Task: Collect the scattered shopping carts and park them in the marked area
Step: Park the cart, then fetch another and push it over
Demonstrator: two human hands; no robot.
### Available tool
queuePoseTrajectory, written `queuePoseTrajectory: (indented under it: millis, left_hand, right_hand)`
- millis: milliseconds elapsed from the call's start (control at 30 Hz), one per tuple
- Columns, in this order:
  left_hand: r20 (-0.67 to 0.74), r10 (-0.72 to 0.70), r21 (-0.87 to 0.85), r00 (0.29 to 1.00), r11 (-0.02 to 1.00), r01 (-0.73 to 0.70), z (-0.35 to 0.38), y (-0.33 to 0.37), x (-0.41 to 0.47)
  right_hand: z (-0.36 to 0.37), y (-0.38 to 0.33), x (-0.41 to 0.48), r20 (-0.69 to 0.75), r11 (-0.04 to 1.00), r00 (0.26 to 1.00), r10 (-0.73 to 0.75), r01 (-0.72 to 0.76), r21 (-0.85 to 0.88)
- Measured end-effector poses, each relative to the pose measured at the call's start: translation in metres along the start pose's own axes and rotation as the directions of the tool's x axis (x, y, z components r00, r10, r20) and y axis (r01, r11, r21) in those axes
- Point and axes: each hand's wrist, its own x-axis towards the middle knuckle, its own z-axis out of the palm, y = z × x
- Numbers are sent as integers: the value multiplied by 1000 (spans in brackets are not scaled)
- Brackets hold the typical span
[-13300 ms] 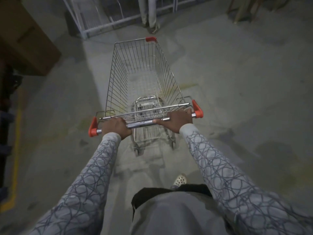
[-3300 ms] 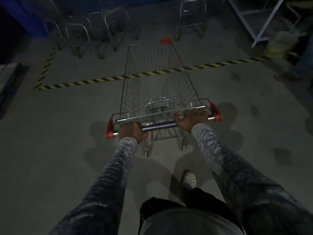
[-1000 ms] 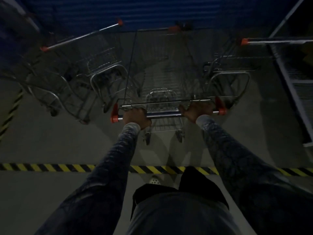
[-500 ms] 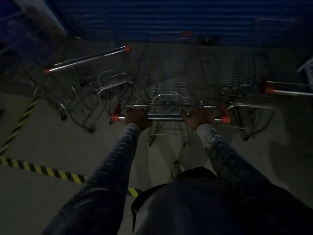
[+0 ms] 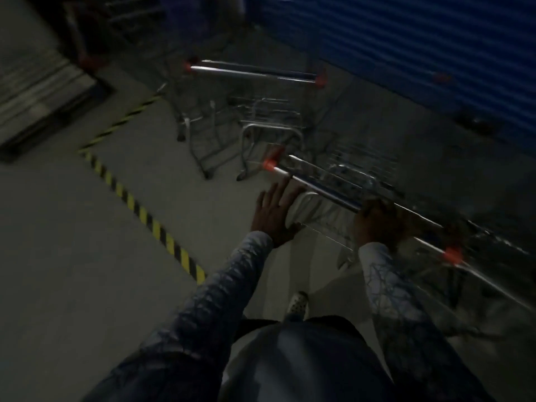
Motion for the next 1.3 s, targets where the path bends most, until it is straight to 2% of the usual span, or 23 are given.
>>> queuePoseTrajectory:
  millis: [100,200,300,367,400,533,633,700,767,900,967,1133,1300]
  left_hand:
    - [29,-224,-129,974,965,226,5,-31,-42]
    - [91,-457,-167,885,869,466,10,-82,-110]
    - [73,-654,-199,753,730,654,6,-121,-184]
    - [45,-769,-290,638,601,745,-2,-136,-229]
    - [29,-810,-341,585,542,768,-6,-143,-250]
    - [-79,-876,-452,476,458,766,-20,-164,-324]
    - [-174,-917,-526,358,394,754,-24,-178,-380]
    - [-210,-948,-595,240,319,737,-23,-184,-427]
    - [-216,-963,-669,162,267,694,-21,-182,-458]
    - [-201,-977,-792,-73,119,598,-10,-174,-557]
    - [-180,-969,-827,-167,58,559,-7,-170,-601]
    - [-138,-913,-879,-384,-66,473,-5,-160,-697]
    - [-51,-827,-925,-560,-171,338,6,-168,-771]
  right_hand:
    - [13,-36,-30,-96,998,994,-49,52,29]
    - [24,-67,-64,1,981,992,-124,122,150]
    - [43,-101,-95,69,929,952,-299,274,250]
    - [60,-126,-127,194,885,880,-433,374,278]
    - [66,-139,-148,263,851,821,-507,428,305]
    - [67,-187,-245,277,559,486,-829,736,382]
    - [65,-216,-316,289,338,222,-931,824,455]
    - [68,-230,-369,316,244,92,-944,839,486]
    - [70,-236,-401,349,229,45,-936,830,509]
    - [72,-244,-501,363,84,-149,-920,829,552]
    - [73,-250,-548,366,16,-247,-897,811,585]
    - [69,-266,-655,370,-106,-429,-824,759,643]
    - [79,-278,-753,376,-222,-600,-707,692,687]
